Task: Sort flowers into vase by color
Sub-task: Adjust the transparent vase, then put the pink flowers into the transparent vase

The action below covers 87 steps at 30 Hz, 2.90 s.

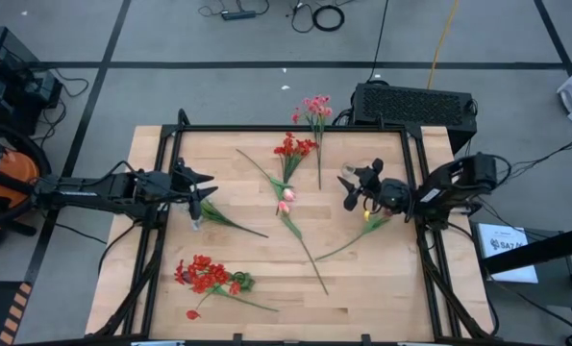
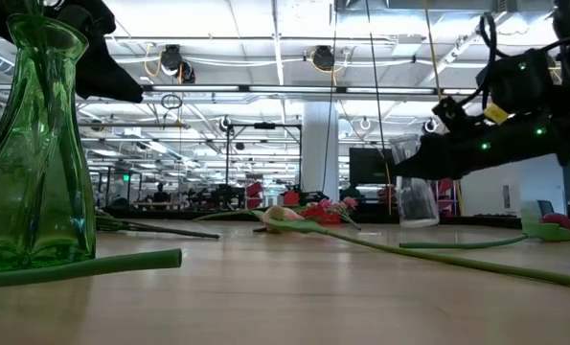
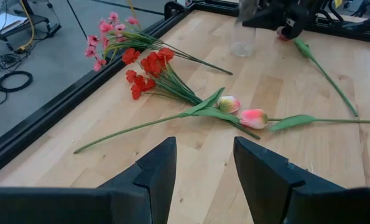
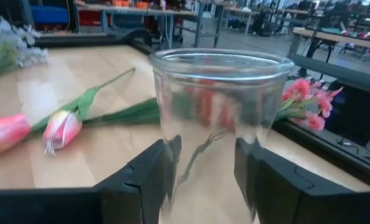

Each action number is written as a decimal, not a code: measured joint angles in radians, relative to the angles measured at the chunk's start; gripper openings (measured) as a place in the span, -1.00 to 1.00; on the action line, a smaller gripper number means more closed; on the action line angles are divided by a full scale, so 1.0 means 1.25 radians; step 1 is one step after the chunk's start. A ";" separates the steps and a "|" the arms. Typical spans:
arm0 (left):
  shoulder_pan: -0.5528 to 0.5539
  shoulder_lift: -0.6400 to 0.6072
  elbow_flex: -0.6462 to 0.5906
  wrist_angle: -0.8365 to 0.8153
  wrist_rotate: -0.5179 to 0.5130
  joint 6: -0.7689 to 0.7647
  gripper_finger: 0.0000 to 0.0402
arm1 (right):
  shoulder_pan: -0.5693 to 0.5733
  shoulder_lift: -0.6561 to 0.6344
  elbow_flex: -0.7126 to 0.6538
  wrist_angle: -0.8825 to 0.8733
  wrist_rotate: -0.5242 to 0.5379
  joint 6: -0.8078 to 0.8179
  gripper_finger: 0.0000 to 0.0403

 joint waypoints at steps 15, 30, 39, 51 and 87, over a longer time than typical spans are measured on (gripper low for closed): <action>0.000 0.000 0.000 0.000 0.000 -0.005 -0.16 | 0.000 0.045 0.029 0.004 0.003 -0.030 -0.04; 0.000 0.000 0.000 0.000 -0.004 -0.005 -0.16 | 0.001 0.045 0.029 0.014 -0.002 -0.022 -0.03; 0.000 0.000 0.000 0.000 -0.035 -0.005 -0.16 | 0.001 0.045 0.029 0.048 -0.002 -0.041 0.19; 0.000 0.000 0.000 0.000 -0.035 -0.005 -0.16 | 0.003 0.025 0.029 0.047 0.005 -0.043 0.47; 0.000 0.000 0.000 0.001 -0.034 -0.007 -0.16 | 0.003 -0.404 0.052 -0.009 -0.115 0.128 0.69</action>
